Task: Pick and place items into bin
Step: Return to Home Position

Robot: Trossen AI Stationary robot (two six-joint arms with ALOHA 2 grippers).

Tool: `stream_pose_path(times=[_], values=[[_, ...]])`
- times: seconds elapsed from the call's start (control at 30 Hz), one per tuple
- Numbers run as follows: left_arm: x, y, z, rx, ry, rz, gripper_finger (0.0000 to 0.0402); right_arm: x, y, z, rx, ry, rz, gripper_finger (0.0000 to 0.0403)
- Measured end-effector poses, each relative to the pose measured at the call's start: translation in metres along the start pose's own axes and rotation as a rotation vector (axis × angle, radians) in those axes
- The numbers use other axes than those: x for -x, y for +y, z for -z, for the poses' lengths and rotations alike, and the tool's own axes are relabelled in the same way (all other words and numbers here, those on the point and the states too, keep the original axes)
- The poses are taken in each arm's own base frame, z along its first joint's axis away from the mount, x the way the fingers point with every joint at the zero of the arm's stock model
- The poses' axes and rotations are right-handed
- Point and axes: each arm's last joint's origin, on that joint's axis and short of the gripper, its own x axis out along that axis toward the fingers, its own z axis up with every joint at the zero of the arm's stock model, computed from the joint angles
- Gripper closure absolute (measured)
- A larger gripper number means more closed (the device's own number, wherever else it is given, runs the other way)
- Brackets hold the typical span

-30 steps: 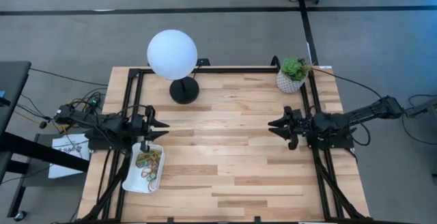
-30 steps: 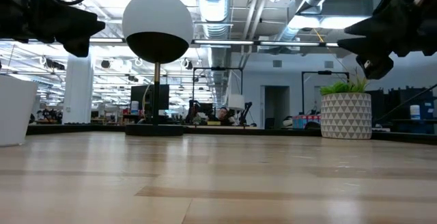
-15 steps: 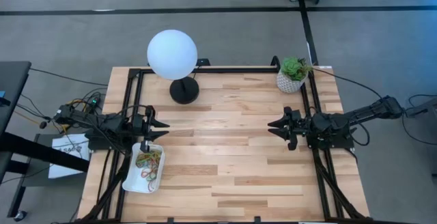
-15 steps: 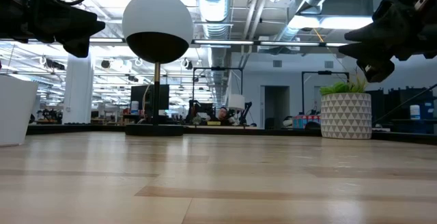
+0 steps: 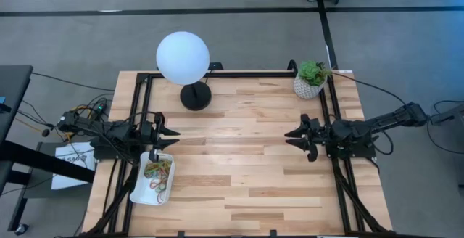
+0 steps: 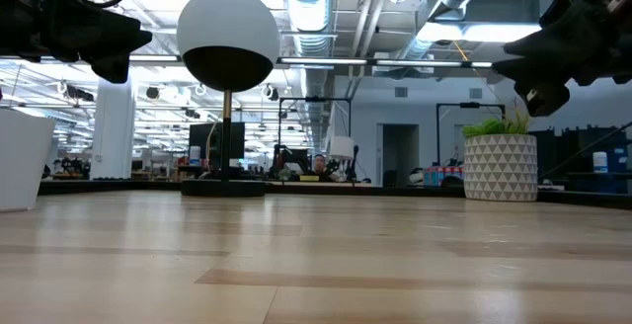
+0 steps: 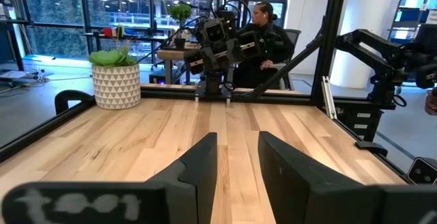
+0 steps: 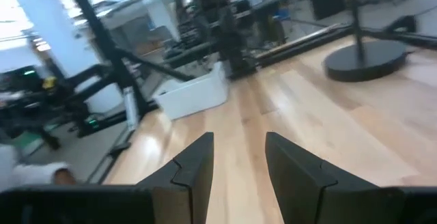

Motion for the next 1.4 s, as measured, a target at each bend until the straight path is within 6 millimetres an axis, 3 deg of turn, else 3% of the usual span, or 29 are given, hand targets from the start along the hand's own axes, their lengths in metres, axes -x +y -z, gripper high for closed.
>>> stream_pose_path(times=[0.7,0.93,1.4], values=[[0.000,0.000,0.000,0.000,0.000,0.000,0.0304,0.020,-0.005,-0.008,0.075,-0.098,-0.010,0.0277],[0.000,0.000,0.000,0.000,0.000,0.000,0.0304,0.016,-0.006,-0.003,0.302,-0.042,0.007,0.0277],[0.000,0.000,0.000,0.000,0.001,0.000,0.0304,0.014,-0.007,-0.001,0.297,-0.007,0.016,0.0277]])
